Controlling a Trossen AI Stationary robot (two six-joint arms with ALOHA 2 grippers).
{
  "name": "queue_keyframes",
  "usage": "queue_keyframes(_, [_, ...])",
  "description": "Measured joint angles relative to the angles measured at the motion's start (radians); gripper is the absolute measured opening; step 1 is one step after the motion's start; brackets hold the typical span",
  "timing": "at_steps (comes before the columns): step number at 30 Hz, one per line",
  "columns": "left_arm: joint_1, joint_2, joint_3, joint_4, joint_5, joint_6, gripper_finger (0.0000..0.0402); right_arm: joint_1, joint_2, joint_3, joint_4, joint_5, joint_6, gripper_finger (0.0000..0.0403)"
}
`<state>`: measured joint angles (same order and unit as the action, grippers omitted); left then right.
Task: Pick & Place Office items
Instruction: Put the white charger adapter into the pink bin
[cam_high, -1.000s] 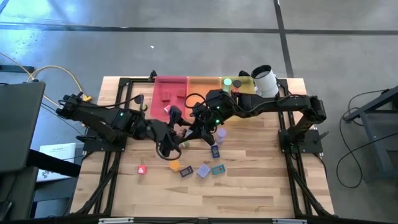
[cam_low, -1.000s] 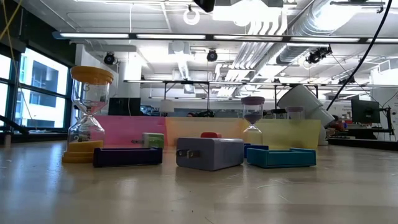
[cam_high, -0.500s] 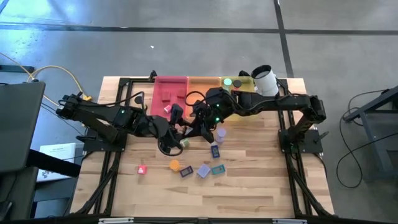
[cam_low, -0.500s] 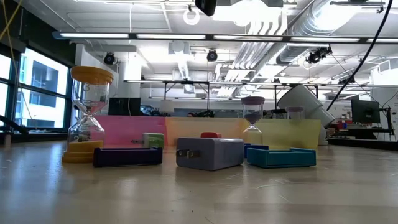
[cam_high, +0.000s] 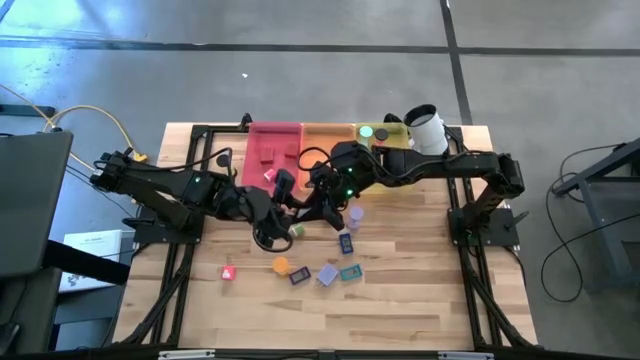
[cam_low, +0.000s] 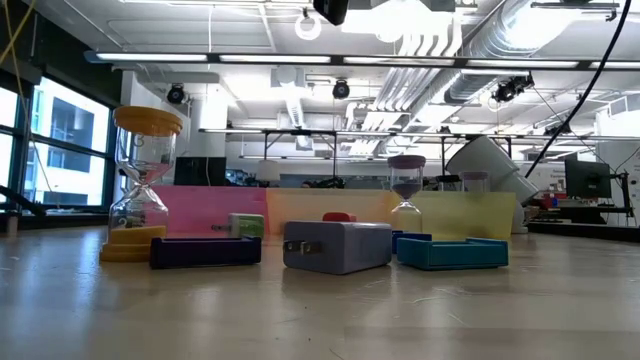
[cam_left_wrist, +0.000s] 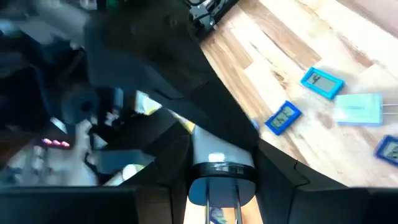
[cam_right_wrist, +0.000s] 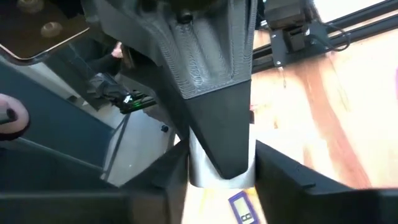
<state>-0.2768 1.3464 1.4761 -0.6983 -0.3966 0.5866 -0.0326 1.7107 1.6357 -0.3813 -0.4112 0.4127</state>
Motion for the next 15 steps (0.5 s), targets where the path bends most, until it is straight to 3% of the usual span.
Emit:
queue_keyframes(4, [0.000,0.000,0.000,-0.033,-0.002,-0.054,0.0127,-0.001,0.000,0.000,-0.007,0.080,-0.001,0.0240])
queue_keyframes(8, [-0.008,0.000,0.000,-0.078,-0.032,-0.145,0.0127,-0.019,0.000,0.000,-0.043,0.084,-0.020,0.0302])
queue_keyframes(15, [-0.046,-0.001,0.000,-0.165,-0.141,-0.370,0.0127,-0.085,0.000,0.000,-0.245,0.018,-0.012,0.0357])
